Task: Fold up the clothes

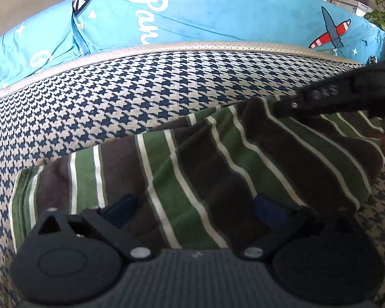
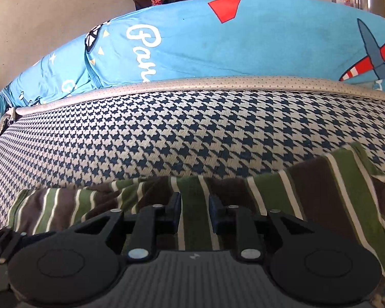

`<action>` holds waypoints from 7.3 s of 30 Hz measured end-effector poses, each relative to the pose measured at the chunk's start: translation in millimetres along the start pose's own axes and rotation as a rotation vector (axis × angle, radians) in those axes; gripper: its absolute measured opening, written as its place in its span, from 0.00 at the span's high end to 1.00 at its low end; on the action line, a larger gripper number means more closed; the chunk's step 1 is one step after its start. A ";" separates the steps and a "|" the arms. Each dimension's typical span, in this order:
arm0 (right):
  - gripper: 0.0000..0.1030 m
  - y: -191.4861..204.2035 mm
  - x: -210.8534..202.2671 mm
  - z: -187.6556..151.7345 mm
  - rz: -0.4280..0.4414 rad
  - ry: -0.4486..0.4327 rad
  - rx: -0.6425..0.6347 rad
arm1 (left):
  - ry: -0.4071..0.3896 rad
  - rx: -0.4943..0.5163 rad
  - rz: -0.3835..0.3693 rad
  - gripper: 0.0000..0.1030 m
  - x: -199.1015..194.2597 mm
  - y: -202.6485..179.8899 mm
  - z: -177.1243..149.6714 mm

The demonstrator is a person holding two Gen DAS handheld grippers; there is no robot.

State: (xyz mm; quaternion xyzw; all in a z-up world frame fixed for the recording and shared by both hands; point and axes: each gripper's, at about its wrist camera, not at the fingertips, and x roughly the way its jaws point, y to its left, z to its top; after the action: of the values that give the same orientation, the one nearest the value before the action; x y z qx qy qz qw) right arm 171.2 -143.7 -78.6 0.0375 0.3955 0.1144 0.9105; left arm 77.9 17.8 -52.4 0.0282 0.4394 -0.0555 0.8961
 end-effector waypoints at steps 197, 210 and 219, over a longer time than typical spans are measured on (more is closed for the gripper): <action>0.63 6.8 -20.4 -21.3 -0.025 -0.178 0.046 | -0.097 -0.234 0.081 0.00 -56.4 61.1 -58.8; 0.59 7.2 -7.6 -13.4 -0.045 -0.177 0.055 | -0.076 -0.245 0.096 0.00 -50.5 63.8 -58.1; 0.59 17.7 -55.5 -37.0 -0.061 -0.212 -0.003 | -0.107 -0.261 0.142 0.00 -56.9 69.2 -56.1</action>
State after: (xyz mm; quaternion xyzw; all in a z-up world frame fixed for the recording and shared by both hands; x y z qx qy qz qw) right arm 104.3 -140.6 -61.6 0.0362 0.2979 0.0826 0.9503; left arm 7.9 96.3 -41.7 -0.0604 0.3914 0.0640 0.9160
